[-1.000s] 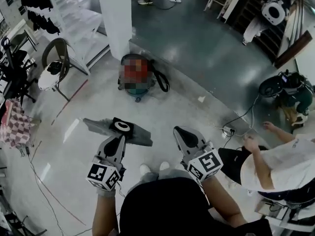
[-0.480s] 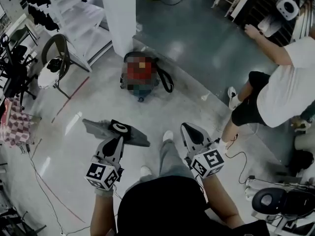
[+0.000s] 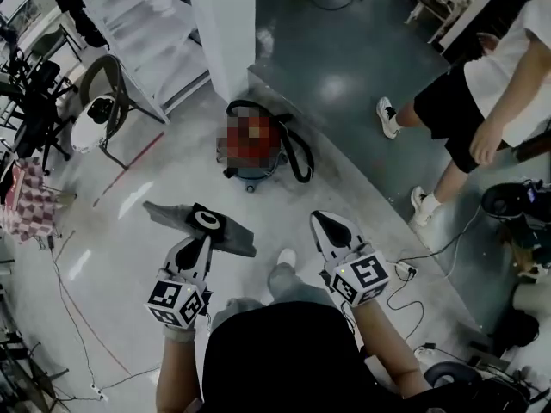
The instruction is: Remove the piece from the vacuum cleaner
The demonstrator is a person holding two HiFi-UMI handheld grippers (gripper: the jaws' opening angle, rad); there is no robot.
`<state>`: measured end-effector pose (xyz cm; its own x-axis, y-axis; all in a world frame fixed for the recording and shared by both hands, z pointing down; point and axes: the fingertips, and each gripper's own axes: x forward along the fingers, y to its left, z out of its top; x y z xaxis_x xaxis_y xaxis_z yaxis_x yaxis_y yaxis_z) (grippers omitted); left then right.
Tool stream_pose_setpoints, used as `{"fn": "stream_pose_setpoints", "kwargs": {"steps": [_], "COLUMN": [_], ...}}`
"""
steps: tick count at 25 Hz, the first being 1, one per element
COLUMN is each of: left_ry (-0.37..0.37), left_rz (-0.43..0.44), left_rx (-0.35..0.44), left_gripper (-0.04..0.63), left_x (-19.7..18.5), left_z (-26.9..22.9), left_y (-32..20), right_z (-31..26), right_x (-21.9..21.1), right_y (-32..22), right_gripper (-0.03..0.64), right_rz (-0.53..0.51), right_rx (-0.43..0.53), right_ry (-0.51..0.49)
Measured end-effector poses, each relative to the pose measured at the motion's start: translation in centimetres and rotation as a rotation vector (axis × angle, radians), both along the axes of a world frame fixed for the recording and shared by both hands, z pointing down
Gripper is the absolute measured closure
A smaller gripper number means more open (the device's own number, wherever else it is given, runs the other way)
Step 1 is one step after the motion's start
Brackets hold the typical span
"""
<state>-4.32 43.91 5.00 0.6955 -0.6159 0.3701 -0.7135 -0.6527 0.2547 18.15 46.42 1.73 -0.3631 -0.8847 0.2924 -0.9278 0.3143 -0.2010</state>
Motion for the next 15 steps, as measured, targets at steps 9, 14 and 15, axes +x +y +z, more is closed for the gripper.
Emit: {"fn": "stream_pose_setpoints", "kwargs": {"steps": [9,14,15], "left_ry": [-0.043,-0.070,-0.073], "left_rz": [-0.105,-0.115,-0.118], "left_rx": [-0.057,-0.110,-0.122], "left_gripper": [0.565,0.565,0.565], "left_x": [2.5,1.0,0.5], "left_z": [2.5,4.7,5.3], "left_y": [-7.9,-11.5,-12.3], "right_z": [2.3,3.5,3.8], "right_x": [2.5,0.0,-0.7], "right_y": [-9.9,-14.9,-16.0], "right_gripper": [0.588,0.588,0.589], "right_rz": [-0.114,-0.174,-0.185], "right_rx": [-0.051,-0.095,-0.106], "right_ry": [-0.020,-0.010,-0.004]}}
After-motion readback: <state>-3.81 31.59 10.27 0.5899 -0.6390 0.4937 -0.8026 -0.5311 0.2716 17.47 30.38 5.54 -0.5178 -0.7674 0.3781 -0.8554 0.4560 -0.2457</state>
